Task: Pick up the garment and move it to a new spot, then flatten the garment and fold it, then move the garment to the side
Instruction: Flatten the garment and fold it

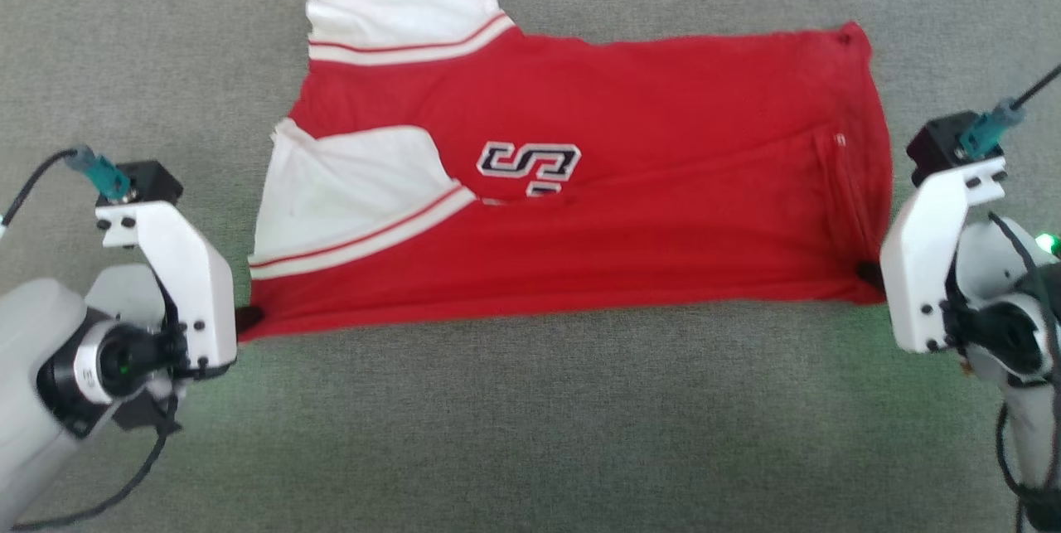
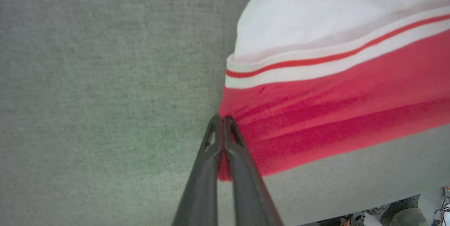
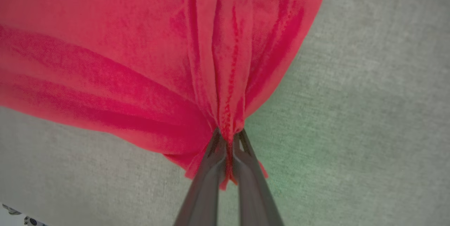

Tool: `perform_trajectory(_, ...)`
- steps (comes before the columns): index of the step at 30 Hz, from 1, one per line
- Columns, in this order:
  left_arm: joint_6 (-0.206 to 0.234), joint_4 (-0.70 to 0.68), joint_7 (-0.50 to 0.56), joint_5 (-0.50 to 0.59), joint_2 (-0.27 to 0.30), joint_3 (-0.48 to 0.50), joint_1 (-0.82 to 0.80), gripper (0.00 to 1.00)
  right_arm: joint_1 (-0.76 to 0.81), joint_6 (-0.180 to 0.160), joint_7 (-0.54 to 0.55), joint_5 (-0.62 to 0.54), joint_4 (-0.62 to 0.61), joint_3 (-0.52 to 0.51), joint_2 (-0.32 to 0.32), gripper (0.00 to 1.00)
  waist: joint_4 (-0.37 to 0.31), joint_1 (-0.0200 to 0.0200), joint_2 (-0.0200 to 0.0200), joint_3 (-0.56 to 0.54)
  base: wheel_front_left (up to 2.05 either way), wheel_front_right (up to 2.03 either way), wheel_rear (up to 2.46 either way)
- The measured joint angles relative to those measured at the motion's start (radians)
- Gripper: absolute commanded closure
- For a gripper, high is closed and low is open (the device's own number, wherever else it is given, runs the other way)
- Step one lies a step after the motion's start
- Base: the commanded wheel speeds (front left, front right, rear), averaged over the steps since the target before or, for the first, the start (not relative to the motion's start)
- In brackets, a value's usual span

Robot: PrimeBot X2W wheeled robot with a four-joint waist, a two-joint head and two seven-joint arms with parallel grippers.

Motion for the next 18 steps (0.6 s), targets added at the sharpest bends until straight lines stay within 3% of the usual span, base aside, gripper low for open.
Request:
perform_trajectory(8, 0.092, -0.184, -0.007, -0.018, 0.077, -0.005, 0.074, 1.00, 0.110, 0.000, 0.099, 0.075, -0.138, -0.024, -0.067, 1.00, 0.010, 0.0000, 0.0000, -0.002, 0.00, 0.00, 0.00)
perform_trajectory(13, 0.107, -0.212, -0.046, -0.018, 0.073, -0.017, 0.118, 0.97, 0.180, 0.000, 0.104, 0.060, -0.179, -0.056, -0.056, 1.00, 0.009, 0.0000, 0.0000, 0.005, 0.00, 0.00, 0.00)
perform_trajectory(14, 0.107, -0.204, -0.055, -0.019, 0.063, -0.016, 0.122, 0.73, 0.188, 0.000, 0.093, 0.054, -0.176, -0.056, -0.051, 0.82, 0.009, 0.0000, 0.0000, 0.007, 0.00, 0.00, 0.00)
perform_trajectory(15, 0.103, -0.193, -0.063, -0.018, 0.054, -0.016, 0.126, 0.29, 0.193, 0.000, 0.077, 0.050, -0.174, -0.057, -0.047, 0.56, 0.008, 0.0000, 0.0000, 0.008, 0.00, 0.00, 0.00)
perform_trajectory(16, 0.093, -0.180, -0.070, -0.015, 0.049, -0.018, 0.129, 0.00, 0.197, 0.000, 0.058, 0.044, -0.167, -0.057, -0.040, 0.00, 0.007, 0.0000, 0.0000, 0.009, 0.00, 0.00, 0.00)
perform_trajectory(18, 0.081, -0.156, -0.073, -0.016, 0.040, -0.016, 0.131, 0.00, 0.202, 0.000, 0.025, 0.035, -0.153, -0.052, -0.032, 0.00, 0.003, 0.0000, 0.0001, 0.008, 0.00, 0.00, 0.00)
